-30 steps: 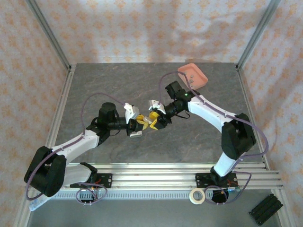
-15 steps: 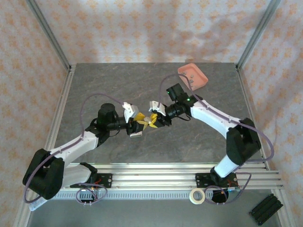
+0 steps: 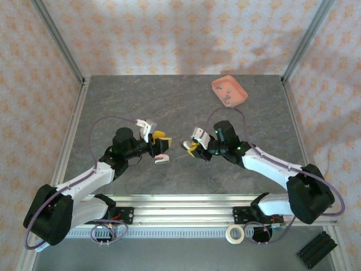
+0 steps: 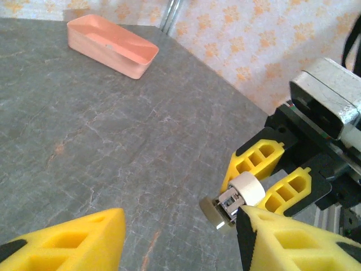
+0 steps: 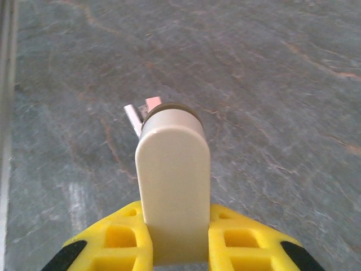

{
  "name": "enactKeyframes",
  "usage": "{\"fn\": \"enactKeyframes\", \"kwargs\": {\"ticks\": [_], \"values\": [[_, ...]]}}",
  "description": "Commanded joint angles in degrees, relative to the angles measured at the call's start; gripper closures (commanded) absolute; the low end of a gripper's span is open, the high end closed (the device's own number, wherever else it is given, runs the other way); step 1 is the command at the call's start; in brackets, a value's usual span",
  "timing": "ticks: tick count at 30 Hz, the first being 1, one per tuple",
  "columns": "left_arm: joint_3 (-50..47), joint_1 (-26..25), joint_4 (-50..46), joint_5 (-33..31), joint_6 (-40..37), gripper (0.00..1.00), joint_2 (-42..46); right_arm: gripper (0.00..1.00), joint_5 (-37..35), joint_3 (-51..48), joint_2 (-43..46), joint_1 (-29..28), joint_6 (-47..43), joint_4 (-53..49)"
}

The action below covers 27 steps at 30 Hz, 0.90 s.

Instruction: Load the staples into the stapler

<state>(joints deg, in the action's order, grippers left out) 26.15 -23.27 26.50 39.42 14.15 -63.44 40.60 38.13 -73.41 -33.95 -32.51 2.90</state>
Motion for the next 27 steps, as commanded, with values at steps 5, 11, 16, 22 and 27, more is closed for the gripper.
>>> {"fn": "enactKeyframes", "kwargs": {"ticks": [5, 11, 16, 22, 27], "values": [[2.0, -0.3, -4.7, -2.8, 7.2, 0.47, 0.6, 0.91, -5.7, -3.8, 3.8, -0.9, 6.5, 11.5], [1.6, -0.5, -3.5, -1.9, 11.5, 0.47, 0.4, 0.93, -7.1, -4.8, 3.6, -2.4, 6.7, 13.3], [1.8, -0.9, -2.9, -0.4, 14.4, 0.47, -0.7, 0.93, -7.2, -5.3, 2.8, -2.9, 7.1, 15.4], [2.4, -1.4, 0.3, 1.6, 16.2, 0.47, -2.5, 0.93, -6.4, -4.9, 2.0, -3.0, 6.9, 16.0], [4.0, -2.8, 2.9, 4.1, 17.9, 0.47, -5.5, 0.93, -5.0, -4.6, 1.4, -3.0, 6.6, 16.3]]}}
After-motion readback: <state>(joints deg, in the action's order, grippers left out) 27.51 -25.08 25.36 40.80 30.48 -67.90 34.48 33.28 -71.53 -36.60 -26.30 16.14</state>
